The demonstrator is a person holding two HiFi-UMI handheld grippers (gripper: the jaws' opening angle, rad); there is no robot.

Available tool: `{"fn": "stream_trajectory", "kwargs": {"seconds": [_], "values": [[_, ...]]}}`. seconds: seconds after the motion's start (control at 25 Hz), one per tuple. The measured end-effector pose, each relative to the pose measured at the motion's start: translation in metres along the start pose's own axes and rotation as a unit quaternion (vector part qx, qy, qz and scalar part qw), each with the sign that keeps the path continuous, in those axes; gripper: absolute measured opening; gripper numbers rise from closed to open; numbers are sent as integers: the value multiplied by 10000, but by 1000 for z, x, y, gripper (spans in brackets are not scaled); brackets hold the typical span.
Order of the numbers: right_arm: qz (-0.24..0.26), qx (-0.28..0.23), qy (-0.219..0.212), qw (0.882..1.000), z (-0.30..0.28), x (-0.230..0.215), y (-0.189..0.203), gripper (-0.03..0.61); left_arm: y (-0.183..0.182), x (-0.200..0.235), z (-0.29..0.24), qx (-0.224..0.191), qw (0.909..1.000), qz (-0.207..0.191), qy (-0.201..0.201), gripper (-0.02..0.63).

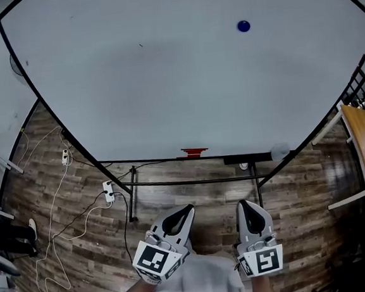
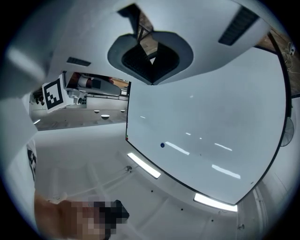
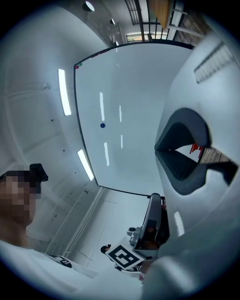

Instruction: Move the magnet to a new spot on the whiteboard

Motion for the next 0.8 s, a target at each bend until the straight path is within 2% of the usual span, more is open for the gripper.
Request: {"fn": "stream_trajectory", "kwargs": {"seconds": [0.12,0.28,0.52,0.8], "values": [[33,-91,116,9999,-19,-8,-4,9,-11,15,-16,18,10000,-35,32,2],[-105,-97,53,9999,-41,-21,-7,9,-16,23,-32,185,9998,-73,61,2],[-86,-41,-191,9998,-66,-44,-11,9,-31,27,-54,76,9999,-32,-114,2],[25,-161,-175,9997,-76,-74,-25,9,-41,19,-81,36,9998,-123,-121,2]]}}
Point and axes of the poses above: the fingertips, and each gripper's own axes: z backward along the fingers, x to its left, y out of its underside, the point moved 8 cm from there along z, backward along the fingers, and after that the axes turned 1 degree about z, right-handed, at the moved point
